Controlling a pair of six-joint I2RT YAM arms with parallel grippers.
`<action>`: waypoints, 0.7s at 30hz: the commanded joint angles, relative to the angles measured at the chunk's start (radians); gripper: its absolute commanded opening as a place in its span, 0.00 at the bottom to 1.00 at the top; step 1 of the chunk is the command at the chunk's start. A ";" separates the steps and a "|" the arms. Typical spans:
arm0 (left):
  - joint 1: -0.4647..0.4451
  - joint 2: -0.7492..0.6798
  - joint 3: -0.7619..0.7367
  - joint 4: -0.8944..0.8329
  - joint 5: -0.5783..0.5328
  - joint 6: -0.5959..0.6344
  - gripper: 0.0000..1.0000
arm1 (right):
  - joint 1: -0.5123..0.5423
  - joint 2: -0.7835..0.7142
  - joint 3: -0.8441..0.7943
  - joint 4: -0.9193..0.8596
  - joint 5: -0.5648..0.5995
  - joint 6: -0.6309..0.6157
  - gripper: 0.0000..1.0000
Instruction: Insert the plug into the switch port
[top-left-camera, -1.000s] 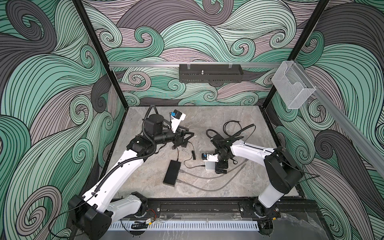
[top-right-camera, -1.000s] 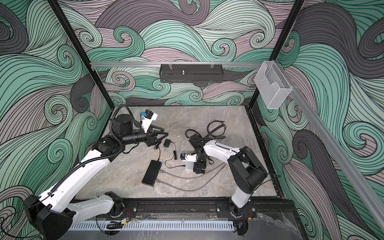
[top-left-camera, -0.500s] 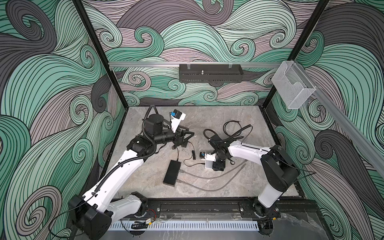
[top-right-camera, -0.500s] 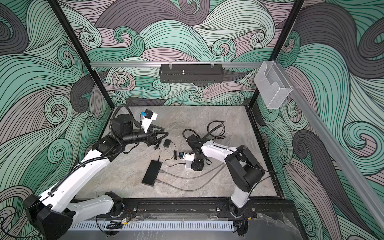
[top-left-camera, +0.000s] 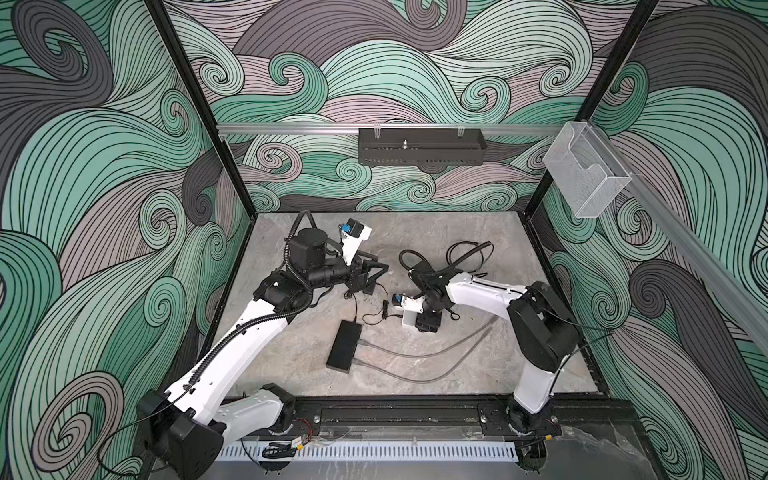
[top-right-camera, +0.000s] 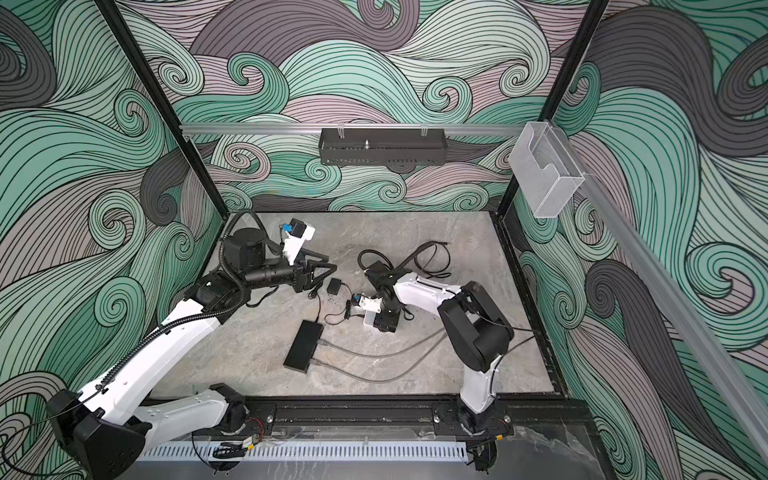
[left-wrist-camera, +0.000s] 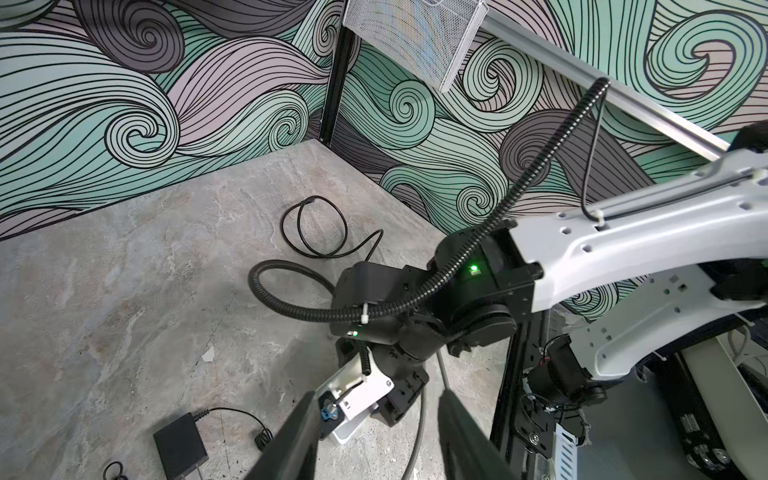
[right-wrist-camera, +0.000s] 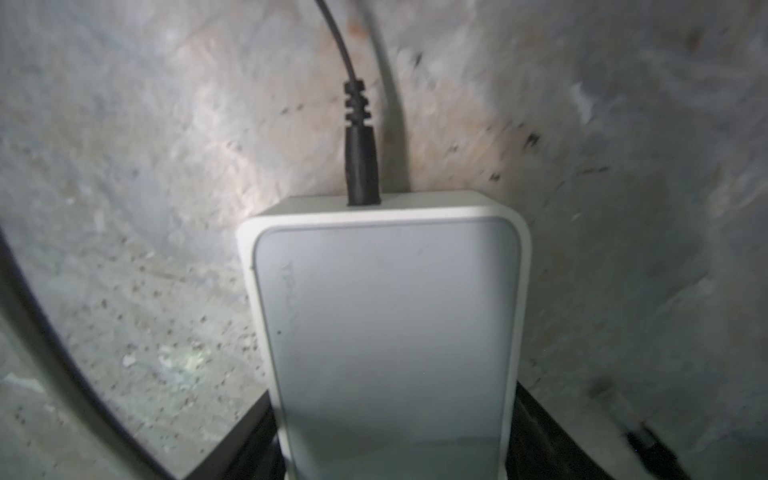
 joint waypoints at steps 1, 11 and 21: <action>0.009 -0.022 0.004 0.001 -0.014 -0.010 0.49 | -0.006 0.088 0.137 -0.015 0.017 0.078 0.61; 0.010 -0.028 0.012 -0.027 -0.055 -0.003 0.49 | -0.052 0.470 0.730 -0.193 0.087 0.258 0.62; 0.009 -0.006 0.017 -0.038 -0.062 -0.002 0.49 | -0.102 0.693 1.094 -0.265 0.097 0.308 0.64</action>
